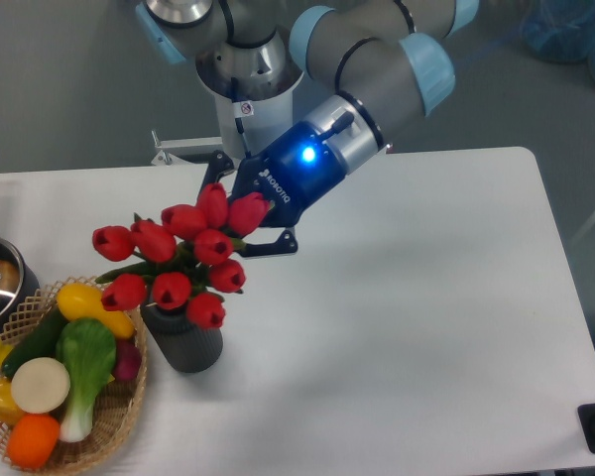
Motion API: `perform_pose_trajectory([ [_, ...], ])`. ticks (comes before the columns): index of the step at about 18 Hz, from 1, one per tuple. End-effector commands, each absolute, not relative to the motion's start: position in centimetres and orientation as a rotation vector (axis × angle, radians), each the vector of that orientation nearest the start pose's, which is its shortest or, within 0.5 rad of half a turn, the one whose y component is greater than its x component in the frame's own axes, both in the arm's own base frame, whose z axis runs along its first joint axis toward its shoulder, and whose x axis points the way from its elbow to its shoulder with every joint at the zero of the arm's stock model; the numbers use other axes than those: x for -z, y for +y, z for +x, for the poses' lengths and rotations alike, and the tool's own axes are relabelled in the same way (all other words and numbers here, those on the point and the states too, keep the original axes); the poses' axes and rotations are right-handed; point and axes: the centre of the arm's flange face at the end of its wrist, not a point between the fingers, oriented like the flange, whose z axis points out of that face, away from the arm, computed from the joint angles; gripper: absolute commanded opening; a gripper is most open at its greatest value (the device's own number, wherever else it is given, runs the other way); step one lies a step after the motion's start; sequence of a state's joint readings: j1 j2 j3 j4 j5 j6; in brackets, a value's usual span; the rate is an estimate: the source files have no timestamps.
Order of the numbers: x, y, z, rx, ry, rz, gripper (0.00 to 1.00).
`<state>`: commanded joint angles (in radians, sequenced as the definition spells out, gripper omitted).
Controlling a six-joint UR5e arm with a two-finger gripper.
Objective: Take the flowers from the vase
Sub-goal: 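Lift the tulip bunch up out of the grey vase, then carry the held tulips away from the vase and hold them up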
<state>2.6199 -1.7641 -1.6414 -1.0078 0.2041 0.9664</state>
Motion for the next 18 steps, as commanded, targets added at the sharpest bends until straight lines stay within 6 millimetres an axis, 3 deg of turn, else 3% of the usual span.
perform_pose_trajectory([
  [5, -50.4, 46.7, -39.3, 0.498, 0.130, -1.783, 0.11],
  [10, -51.9, 43.8, -43.6, 0.300, 0.156, -1.835, 0.13],
  [13, -50.2, 42.6, -45.2, 0.108, 0.213, -2.014, 0.14],
  [18, -47.6, 39.5, -47.8, -0.037, 0.228, -2.173, 0.19],
])
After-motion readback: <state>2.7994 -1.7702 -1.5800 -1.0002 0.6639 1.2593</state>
